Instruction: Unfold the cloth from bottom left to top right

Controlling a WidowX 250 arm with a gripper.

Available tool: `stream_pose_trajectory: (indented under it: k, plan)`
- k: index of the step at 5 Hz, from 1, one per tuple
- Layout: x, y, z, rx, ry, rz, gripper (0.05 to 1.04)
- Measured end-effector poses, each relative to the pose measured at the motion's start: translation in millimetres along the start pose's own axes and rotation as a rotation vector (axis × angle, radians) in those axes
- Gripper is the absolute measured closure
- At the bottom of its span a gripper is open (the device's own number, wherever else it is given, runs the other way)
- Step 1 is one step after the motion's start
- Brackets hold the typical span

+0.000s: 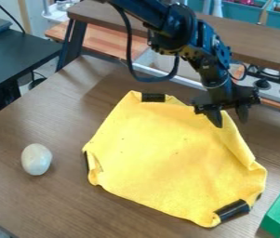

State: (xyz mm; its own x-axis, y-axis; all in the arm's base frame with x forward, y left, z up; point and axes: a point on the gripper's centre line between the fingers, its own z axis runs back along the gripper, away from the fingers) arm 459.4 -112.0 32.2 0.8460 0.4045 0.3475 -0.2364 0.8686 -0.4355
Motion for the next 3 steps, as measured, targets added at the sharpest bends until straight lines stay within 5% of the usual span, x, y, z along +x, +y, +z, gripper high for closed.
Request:
stream_pose_trajectory:
  k: [1, 3]
  plan:
    - [-1.4, -1.9, -2.8, -0.007, -0.005, -0.016, 0.098]
    - [-9.3, -5.9, -3.4, -0.043, 0.032, -0.23, 0.083]
